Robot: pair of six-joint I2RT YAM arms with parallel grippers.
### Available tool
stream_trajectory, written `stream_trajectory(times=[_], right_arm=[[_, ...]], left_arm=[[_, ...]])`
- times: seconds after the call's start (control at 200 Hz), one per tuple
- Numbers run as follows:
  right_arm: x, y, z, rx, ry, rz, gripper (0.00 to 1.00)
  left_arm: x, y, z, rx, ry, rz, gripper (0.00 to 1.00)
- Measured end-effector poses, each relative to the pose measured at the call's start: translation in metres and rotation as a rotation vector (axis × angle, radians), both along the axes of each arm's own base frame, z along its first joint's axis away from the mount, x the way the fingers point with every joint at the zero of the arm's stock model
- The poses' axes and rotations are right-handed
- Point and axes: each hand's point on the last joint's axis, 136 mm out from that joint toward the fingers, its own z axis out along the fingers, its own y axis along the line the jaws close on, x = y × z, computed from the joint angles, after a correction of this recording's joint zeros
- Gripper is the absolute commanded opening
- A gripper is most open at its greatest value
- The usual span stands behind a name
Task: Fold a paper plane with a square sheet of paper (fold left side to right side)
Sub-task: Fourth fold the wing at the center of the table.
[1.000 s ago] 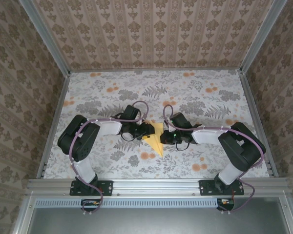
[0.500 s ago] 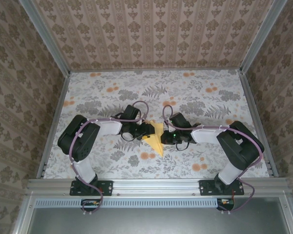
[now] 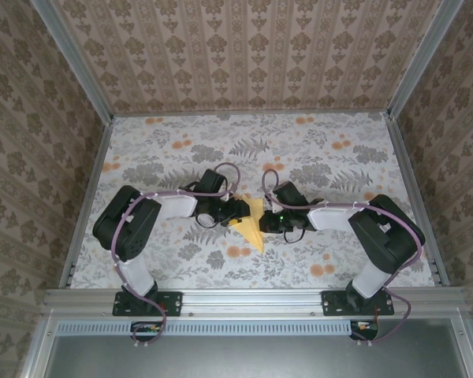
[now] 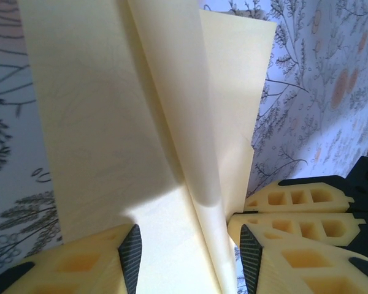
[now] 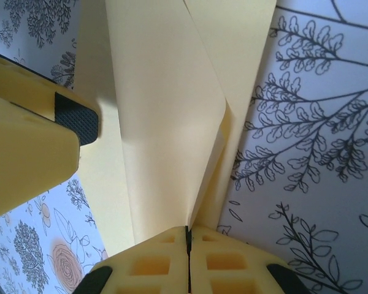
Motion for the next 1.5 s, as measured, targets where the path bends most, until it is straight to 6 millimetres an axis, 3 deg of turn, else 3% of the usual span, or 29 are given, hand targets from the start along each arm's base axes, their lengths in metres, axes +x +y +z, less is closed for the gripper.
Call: stream_trajectory(times=[0.075, 0.18, 0.29, 0.46, 0.69, 1.265, 1.5], right_arm=[[0.000, 0.000, 0.000, -0.001, -0.001, 0.004, 0.07], [0.000, 0.000, 0.000, -0.007, -0.003, 0.013, 0.07], [0.001, -0.001, 0.000, -0.018, -0.003, 0.017, 0.07], [0.001, -0.001, 0.000, -0.029, -0.011, 0.028, 0.07], [0.001, -0.002, 0.000, -0.044, -0.013, 0.030, 0.07], [0.000, -0.003, -0.001, -0.069, -0.005, 0.044, 0.07], [0.000, -0.003, -0.001, -0.072, -0.001, 0.046, 0.07]], left_arm=[[0.000, 0.003, 0.004, 0.017, -0.009, -0.005, 0.48], [0.004, 0.001, 0.016, 0.016, -0.036, -0.017, 0.38], [0.013, -0.007, 0.031, -0.010, -0.080, -0.037, 0.29], [0.020, -0.022, 0.042, -0.050, -0.103, -0.068, 0.23], [0.020, -0.038, 0.020, -0.049, -0.048, -0.117, 0.20], [0.013, -0.034, -0.009, 0.003, -0.001, -0.133, 0.20], [0.014, -0.033, -0.011, 0.012, -0.005, -0.128, 0.19]])
